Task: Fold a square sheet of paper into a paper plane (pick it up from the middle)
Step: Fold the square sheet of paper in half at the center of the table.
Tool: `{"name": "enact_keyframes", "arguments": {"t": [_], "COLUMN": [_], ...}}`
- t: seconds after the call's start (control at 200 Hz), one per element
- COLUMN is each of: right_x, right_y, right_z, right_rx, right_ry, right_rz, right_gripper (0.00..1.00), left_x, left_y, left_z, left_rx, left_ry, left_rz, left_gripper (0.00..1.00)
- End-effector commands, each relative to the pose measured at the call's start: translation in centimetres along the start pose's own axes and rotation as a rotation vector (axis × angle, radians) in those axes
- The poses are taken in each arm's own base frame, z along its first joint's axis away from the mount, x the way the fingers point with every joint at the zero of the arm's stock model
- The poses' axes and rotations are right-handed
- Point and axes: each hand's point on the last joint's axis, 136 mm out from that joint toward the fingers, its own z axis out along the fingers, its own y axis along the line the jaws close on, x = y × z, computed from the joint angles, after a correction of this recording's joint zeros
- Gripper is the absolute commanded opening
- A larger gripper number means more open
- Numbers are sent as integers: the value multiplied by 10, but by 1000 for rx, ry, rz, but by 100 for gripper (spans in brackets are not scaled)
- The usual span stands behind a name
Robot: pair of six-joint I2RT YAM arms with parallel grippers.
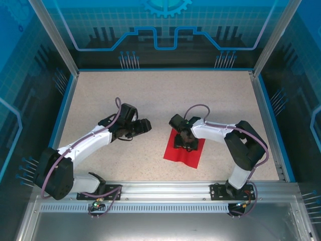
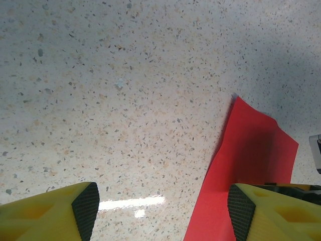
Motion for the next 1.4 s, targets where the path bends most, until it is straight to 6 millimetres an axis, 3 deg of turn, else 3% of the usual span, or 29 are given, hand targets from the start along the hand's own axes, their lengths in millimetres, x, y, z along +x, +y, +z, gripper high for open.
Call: {"name": "enact_keyframes", "arguments": {"t": [0.0, 0.13, 0.265, 0.465, 0.605, 0.74, 0.83, 0.94, 1.105, 1.215, 1.255, 1.395], "right_x": [-3, -4, -10, -16, -18, -25, -35, -53, -77, -81, -73, -65], "right_y": [6, 7, 19, 28, 56, 96, 113, 124, 117, 103, 92, 79], "right_z": [0, -3, -22, -57, -91, -133, -148, -138, -79, -45, -29, -11], "right_rx": [-42, -46, -103, -159, -356, -652, -802, -919, -917, -873, -840, -796], "right_ry": [5, 4, -36, -83, -120, -149, -149, -116, -67, -49, -36, -24], "right_rz": [-12, -22, -82, -157, -196, -228, -201, -119, 27, 82, 105, 125], "right_gripper": [56, 44, 31, 26, 25, 27, 30, 30, 30, 31, 33, 34], "left_x": [-1, 0, -1, -4, -4, -5, -7, -10, -11, -9, -7, -1], "left_y": [-5, -4, -6, -8, -8, -9, -13, -16, -17, -19, -21, -30], "left_z": [-5, -6, -7, -10, -10, -12, -18, -25, -30, -26, -23, -3], "left_rx": [13, 7, 10, 12, 7, 10, 19, 32, 37, 57, 66, 123], "left_ry": [18, 21, 19, 15, 16, 11, 2, -16, -27, -17, -4, 61], "left_rz": [3, 8, 6, 8, 1, -6, -10, -12, -14, -11, -14, -37], "left_gripper": [72, 72, 73, 73, 73, 73, 73, 75, 76, 78, 78, 79]}}
